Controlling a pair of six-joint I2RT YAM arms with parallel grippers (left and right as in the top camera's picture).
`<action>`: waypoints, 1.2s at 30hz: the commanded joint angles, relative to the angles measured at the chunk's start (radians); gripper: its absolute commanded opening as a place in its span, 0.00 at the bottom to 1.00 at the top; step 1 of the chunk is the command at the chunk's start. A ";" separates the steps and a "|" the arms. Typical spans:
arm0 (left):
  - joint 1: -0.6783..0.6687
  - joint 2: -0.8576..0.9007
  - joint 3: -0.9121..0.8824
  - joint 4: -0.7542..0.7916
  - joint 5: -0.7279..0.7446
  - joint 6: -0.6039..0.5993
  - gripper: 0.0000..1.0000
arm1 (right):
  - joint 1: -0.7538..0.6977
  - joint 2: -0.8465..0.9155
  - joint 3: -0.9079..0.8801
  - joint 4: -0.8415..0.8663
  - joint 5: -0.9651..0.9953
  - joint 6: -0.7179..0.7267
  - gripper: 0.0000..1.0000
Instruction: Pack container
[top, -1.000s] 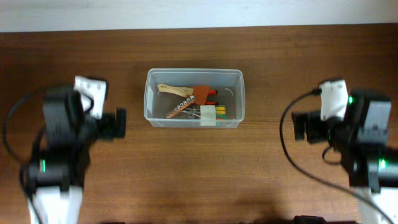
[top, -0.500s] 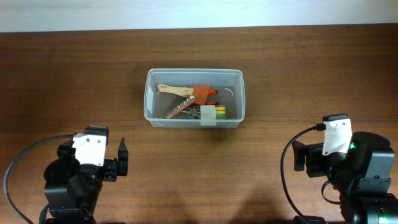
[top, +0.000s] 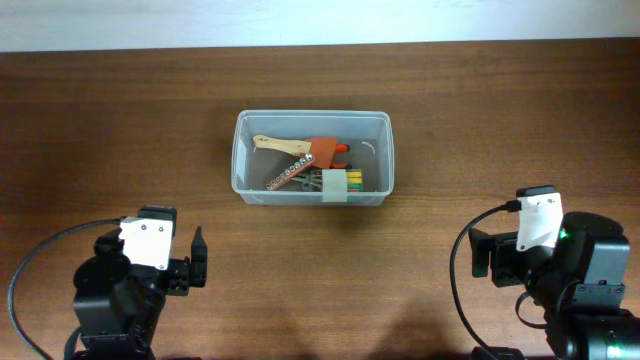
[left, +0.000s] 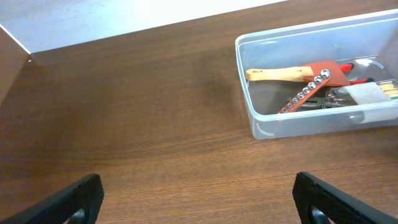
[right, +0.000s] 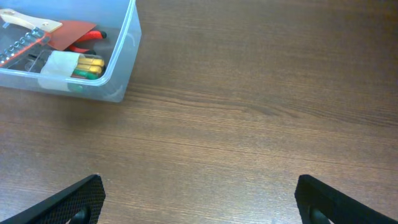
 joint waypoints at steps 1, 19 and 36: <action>-0.003 -0.005 -0.008 0.000 0.008 -0.002 0.99 | 0.004 -0.003 -0.004 0.003 0.012 0.015 0.99; -0.003 -0.005 -0.008 0.000 0.008 -0.002 0.99 | 0.099 -0.637 -0.419 0.165 -0.024 0.012 0.99; -0.003 -0.005 -0.008 0.000 0.008 -0.002 0.99 | 0.137 -0.708 -0.922 1.019 -0.003 -0.053 0.99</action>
